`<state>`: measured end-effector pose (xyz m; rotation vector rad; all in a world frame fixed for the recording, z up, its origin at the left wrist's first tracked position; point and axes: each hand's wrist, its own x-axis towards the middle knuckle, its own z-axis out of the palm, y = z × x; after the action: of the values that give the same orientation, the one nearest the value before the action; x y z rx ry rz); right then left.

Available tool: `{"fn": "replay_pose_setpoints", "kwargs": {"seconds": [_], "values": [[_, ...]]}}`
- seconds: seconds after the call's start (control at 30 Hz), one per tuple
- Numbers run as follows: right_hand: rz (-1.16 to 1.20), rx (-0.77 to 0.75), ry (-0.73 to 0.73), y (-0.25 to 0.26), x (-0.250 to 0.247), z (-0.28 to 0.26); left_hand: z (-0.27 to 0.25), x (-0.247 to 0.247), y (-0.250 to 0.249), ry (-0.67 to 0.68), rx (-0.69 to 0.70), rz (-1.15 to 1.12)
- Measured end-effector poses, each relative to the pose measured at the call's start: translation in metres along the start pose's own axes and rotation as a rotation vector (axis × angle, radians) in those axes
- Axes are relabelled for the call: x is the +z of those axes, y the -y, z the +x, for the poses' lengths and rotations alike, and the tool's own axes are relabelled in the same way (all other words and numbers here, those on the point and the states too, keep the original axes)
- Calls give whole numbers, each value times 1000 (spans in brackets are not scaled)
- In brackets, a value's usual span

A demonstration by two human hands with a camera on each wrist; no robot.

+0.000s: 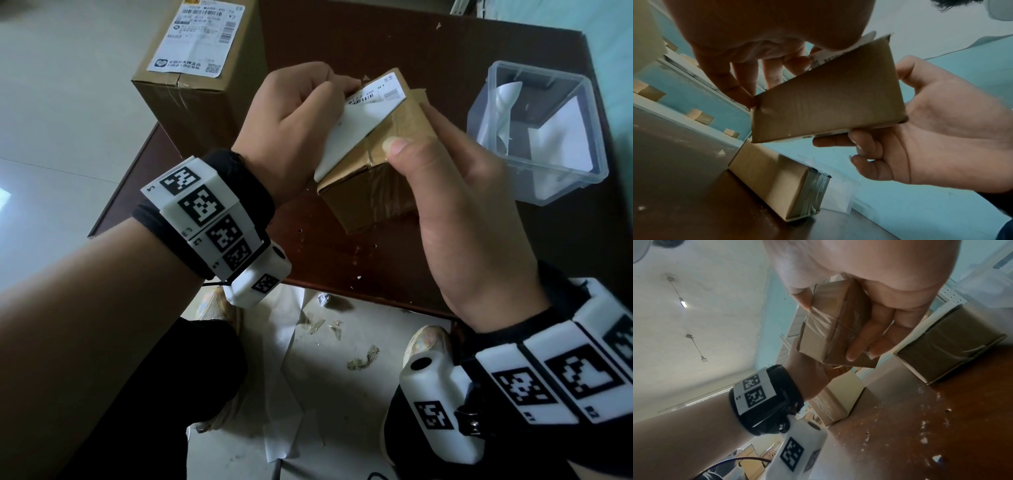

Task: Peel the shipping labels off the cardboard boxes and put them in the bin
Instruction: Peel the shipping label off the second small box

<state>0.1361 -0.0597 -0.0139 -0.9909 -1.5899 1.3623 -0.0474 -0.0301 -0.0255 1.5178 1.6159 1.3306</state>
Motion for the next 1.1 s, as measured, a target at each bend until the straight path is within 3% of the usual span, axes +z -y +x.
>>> {"fn": "replay_pose_setpoints", "kwargs": {"seconds": [0.63,1.1], "values": [[47,9,52,3,-3,-3,-6,3,1,15,-5,-7],[253,148,52,33,13,-55,-64,-23,-37,12,-28,95]]}}
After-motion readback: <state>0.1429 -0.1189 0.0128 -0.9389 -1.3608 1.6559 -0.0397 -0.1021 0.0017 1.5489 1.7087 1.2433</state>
